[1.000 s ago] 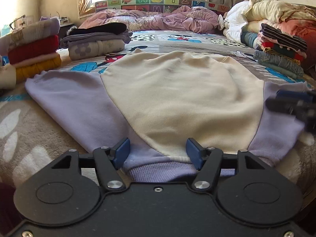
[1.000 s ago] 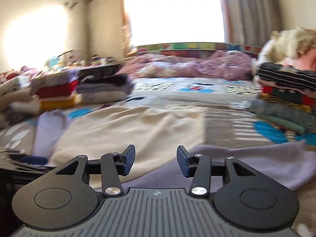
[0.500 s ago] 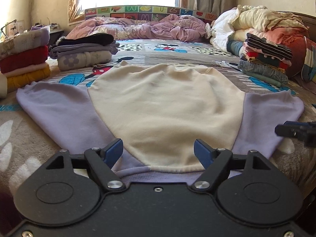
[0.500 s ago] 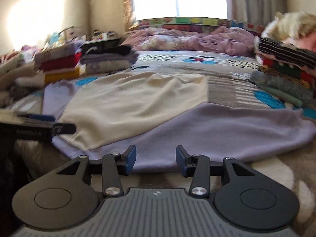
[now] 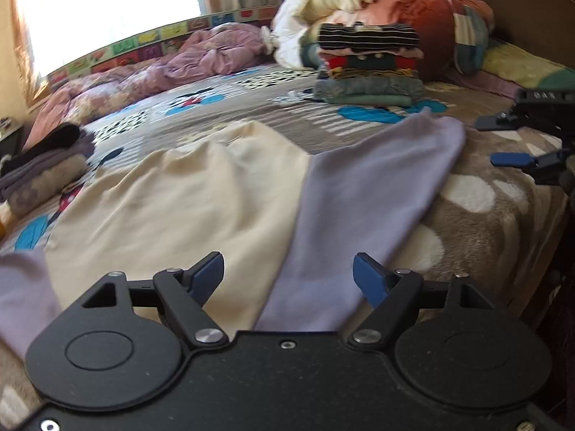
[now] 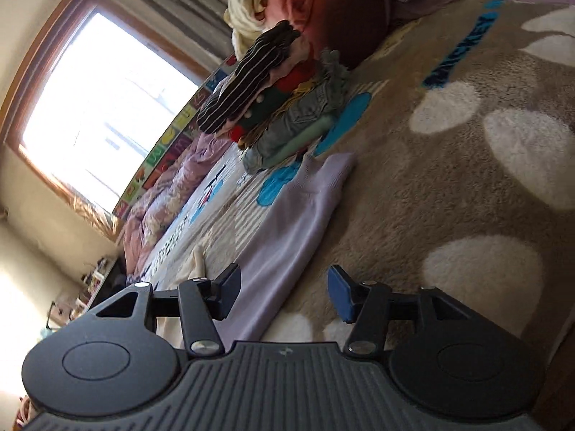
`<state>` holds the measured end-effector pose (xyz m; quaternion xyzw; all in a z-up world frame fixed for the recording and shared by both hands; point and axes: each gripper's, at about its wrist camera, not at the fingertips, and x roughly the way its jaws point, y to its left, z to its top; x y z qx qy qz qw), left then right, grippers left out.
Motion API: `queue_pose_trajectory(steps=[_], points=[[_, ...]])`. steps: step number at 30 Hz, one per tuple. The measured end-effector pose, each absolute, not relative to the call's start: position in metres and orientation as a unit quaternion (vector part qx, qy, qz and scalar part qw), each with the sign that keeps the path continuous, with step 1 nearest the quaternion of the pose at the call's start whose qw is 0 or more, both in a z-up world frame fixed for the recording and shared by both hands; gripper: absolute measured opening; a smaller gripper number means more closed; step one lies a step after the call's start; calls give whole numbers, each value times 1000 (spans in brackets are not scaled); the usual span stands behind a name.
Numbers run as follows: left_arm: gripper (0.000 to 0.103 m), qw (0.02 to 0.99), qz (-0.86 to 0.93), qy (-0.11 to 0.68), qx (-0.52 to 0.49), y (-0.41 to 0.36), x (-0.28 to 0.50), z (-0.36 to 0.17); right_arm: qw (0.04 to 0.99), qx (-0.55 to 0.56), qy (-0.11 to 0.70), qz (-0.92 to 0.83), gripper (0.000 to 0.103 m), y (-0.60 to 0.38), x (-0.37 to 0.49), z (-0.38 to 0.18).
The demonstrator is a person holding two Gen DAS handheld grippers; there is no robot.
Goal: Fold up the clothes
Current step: 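Move the left gripper to the lavender sleeve cuff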
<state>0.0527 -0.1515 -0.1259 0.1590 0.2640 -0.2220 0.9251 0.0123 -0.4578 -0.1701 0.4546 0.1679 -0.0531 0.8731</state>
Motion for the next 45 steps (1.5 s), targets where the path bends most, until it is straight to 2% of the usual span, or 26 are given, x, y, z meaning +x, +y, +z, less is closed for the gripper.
queue_pose_trajectory(steps=[10,14,29,35,38,40,45], points=[[79,883,-306,229,272,-255,48,-124,846,516,117,-63,60,-499,1,-174],[79,869,-324,223,299,-287,52,-124,845,522,96,-61,68,-518,-4,-170],[73,834,-332,184,401,-386,66,-131,813,567,48,-119,71,-553,-19,-184],[60,819,-306,161,459,-411,69,-148,805,579,35,-126,73,-560,-21,-187],[58,813,-292,156,478,-420,73,-156,798,588,31,-129,74,-564,-23,-190],[52,809,-279,147,496,-427,76,-160,794,593,28,-130,75,-567,-24,-192],[46,803,-251,137,523,-446,84,-169,786,603,16,-136,75,-572,-30,-195]])
